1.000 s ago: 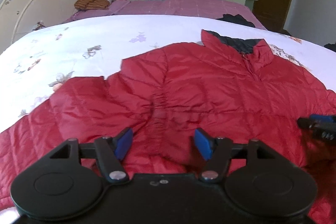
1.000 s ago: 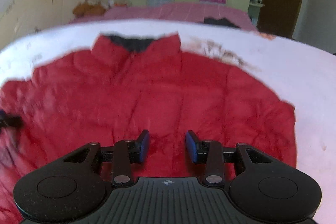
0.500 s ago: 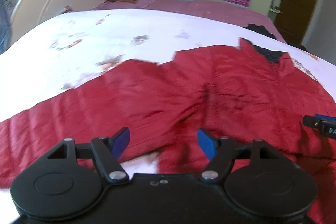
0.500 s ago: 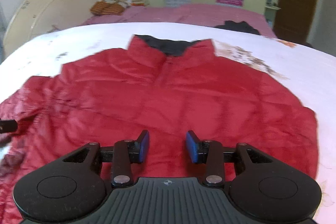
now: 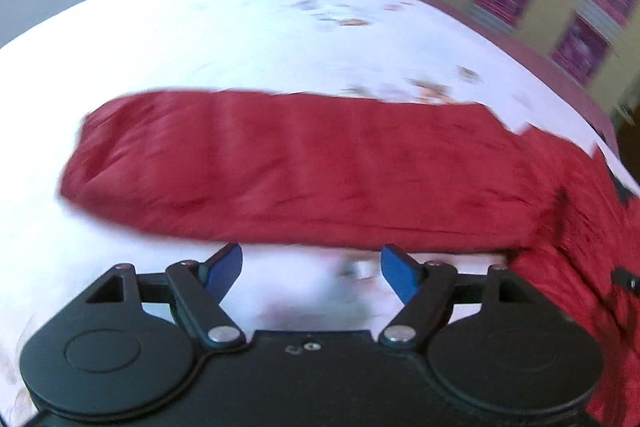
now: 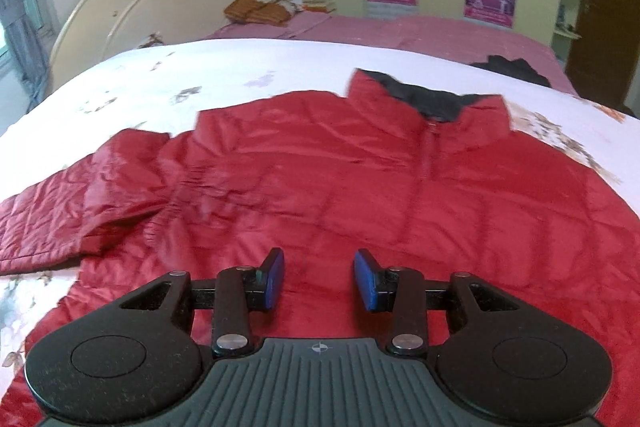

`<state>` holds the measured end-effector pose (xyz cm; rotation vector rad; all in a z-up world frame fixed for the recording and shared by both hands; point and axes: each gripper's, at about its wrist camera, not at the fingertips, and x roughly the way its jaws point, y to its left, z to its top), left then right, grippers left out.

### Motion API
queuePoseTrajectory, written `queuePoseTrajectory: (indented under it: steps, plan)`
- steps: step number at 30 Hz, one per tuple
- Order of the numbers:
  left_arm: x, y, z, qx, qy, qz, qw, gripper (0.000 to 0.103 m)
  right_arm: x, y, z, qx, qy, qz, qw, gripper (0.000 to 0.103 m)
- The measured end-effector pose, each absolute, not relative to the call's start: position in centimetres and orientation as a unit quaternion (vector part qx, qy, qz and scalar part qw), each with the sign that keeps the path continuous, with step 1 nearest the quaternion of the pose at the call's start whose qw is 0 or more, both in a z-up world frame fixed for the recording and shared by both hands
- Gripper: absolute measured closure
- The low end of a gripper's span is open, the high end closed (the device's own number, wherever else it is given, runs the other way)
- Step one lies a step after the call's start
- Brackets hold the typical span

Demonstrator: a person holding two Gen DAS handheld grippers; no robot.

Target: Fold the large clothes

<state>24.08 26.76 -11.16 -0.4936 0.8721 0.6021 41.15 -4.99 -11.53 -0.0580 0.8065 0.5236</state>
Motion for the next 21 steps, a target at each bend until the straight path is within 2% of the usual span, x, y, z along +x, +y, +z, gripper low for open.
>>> queuePoseTrajectory:
  steps: [3, 5, 12, 15, 17, 18, 20, 21]
  plan:
    - [22.0, 28.6, -11.6, -0.267, 0.399, 0.305, 0.823, 0.033, 41.0, -3.8, -11.3, -0.026, 0.383, 0.262, 0.886, 0.064]
    - [20.7, 29.8, -11.9, -0.295, 0.387, 0.316, 0.815, 0.041, 40.8, -3.1, -11.1, -0.027, 0.378, 0.267, 0.886, 0.064]
    - [20.3, 33.8, -13.5, -0.353, 0.343, 0.342, 0.8, 0.039, 41.2, -1.2, -13.0, -0.061, 0.397, 0.26, 0.878, 0.063]
    - [20.6, 35.5, -13.7, -0.375, 0.311, 0.347, 0.801, 0.039, 41.2, -0.8, -13.3, -0.066, 0.401, 0.263, 0.875, 0.054]
    - [20.8, 36.2, -14.0, -0.383, 0.287, 0.363, 0.8, 0.058, 41.0, -1.1, -12.8, -0.059, 0.391, 0.26, 0.881, 0.054]
    - [20.7, 36.3, -14.0, -0.383, 0.281, 0.369, 0.799, 0.064, 40.8, -1.3, -12.5, -0.055, 0.382, 0.256, 0.886, 0.054]
    - [20.8, 36.6, -14.2, -0.387, 0.271, 0.377, 0.797, 0.085, 40.8, -1.2, -12.7, -0.064, 0.382, 0.249, 0.888, 0.054]
    - [20.8, 36.8, -14.3, -0.393, 0.267, 0.377, 0.795, 0.087, 41.0, -1.0, -13.2, -0.071, 0.394, 0.249, 0.882, 0.054]
